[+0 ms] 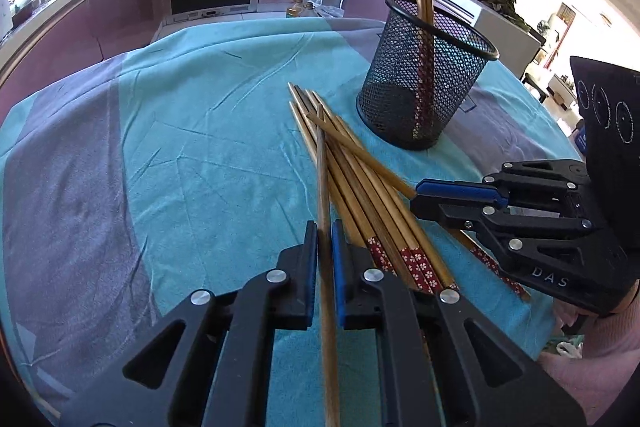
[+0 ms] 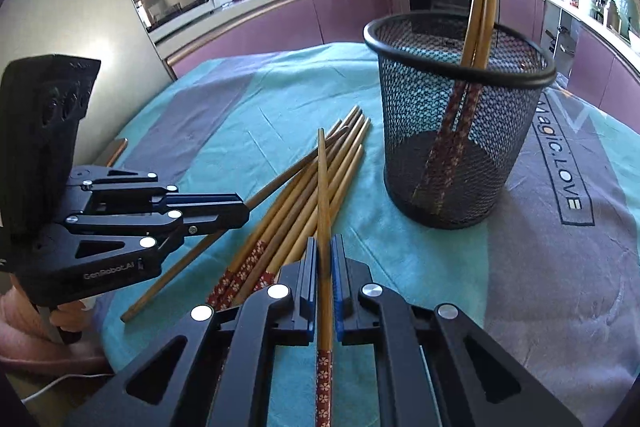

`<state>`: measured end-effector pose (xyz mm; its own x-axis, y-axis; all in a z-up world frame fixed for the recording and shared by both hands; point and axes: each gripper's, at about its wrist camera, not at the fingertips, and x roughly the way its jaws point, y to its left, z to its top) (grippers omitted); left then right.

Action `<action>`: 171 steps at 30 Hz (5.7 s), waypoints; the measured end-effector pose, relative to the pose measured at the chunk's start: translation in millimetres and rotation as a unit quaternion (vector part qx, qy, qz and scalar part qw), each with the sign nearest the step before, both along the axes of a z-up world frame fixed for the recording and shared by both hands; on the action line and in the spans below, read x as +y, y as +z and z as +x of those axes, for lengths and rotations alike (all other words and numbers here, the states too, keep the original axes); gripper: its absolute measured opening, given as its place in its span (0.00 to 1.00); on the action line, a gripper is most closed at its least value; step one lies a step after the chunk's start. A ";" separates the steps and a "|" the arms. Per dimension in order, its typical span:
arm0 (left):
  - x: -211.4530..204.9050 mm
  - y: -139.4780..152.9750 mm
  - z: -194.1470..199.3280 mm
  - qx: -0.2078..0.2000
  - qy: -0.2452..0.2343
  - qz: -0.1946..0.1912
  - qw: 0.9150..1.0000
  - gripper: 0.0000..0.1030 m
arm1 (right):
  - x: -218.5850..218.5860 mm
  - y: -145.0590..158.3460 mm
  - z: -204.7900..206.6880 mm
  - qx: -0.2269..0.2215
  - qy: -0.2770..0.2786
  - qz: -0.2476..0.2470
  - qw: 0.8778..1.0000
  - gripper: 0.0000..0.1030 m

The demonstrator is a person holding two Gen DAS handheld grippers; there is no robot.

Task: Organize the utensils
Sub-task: 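Grasp a chopstick with the right tool while the left tool grasps another, then lift the chopsticks upright with both tools and carry them over the mesh cup, then drop the chopsticks into the mesh cup by opening both tools, then move both tools back toward the remaining chopsticks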

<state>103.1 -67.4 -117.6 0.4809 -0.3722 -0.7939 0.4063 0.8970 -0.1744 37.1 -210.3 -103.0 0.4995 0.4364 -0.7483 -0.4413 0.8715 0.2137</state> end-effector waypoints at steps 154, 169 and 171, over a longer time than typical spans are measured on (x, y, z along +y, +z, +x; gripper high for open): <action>-19.4 -6.0 1.1 -0.026 0.003 0.023 0.999 0.35 | 1.2 -9.0 -6.0 -0.005 -0.006 0.009 1.000 0.32; -10.6 -8.2 0.0 -0.025 0.001 0.032 0.999 0.34 | 1.8 -8.1 -4.5 -0.011 -0.011 -0.024 1.000 0.29; -10.8 -7.9 1.4 -0.025 0.000 0.033 0.999 0.33 | 4.3 -8.8 -3.5 -0.013 -0.011 -0.032 0.999 0.29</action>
